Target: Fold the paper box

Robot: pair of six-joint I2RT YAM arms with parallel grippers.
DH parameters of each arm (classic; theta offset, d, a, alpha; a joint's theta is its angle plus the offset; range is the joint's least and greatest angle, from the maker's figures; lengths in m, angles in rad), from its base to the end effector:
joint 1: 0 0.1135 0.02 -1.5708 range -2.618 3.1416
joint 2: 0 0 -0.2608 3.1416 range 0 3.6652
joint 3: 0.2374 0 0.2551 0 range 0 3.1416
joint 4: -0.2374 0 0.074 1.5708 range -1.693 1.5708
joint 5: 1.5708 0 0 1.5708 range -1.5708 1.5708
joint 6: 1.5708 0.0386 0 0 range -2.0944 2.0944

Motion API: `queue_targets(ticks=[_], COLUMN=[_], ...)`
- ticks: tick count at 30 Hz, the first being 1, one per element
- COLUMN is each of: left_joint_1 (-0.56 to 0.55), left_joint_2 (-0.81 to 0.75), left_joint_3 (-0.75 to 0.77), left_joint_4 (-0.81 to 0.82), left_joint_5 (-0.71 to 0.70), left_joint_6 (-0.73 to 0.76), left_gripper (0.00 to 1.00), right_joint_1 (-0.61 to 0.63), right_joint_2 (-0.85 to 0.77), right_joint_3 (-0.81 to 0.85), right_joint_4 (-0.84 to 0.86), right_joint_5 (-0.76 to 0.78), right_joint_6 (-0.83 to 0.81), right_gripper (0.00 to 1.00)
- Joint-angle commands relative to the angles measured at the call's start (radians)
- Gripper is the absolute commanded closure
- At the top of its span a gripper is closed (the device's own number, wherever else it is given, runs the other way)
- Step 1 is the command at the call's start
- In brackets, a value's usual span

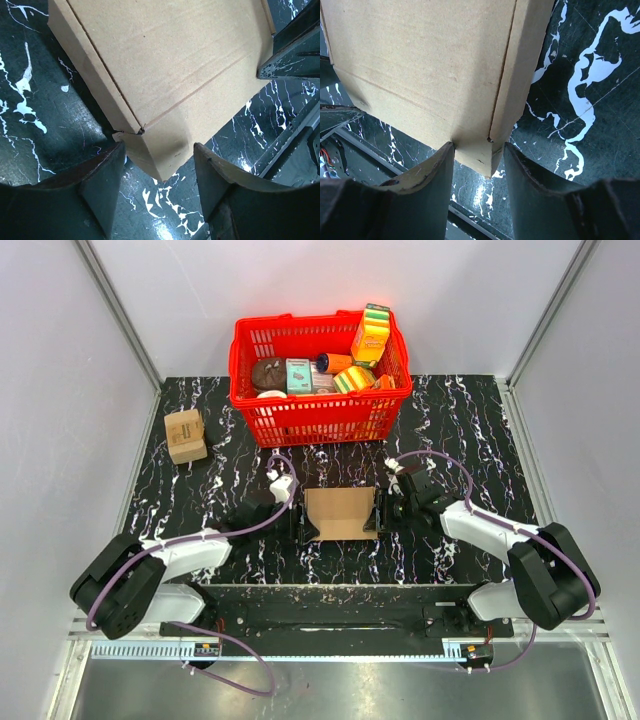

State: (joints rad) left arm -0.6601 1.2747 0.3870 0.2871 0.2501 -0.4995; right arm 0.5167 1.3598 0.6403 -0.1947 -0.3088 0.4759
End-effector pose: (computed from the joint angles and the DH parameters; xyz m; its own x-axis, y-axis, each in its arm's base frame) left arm 0.1828 -0.1540 0.1456 -0.7537 -0.0024 -0.6572 0.4493 0.7279 -0.5179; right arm 0.2194 0.1382 0.1625 -0.9017 -0.0103 -0.4323 -0.2462 0.8341 0.4936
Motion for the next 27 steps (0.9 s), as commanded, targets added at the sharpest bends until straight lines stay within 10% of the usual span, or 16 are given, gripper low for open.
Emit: queue_targets(ticks=[1,27], left_joint_1=[-0.007,-0.007], left_joint_2=[0.017,0.032], left_joint_3=[0.032,0.049], left_joint_4=[0.070,0.077], left_joint_5=[0.040,0.054], left_joint_6=[-0.014,-0.007], left_gripper=[0.40,0.51], right_joint_1=[-0.006,-0.006], right_joint_2=[-0.008,-0.005], right_joint_3=[0.015,0.009], right_joint_4=[0.029,0.034], right_joint_5=[-0.018,-0.024], right_joint_6=[-0.005,-0.003], right_gripper=[0.50,0.50])
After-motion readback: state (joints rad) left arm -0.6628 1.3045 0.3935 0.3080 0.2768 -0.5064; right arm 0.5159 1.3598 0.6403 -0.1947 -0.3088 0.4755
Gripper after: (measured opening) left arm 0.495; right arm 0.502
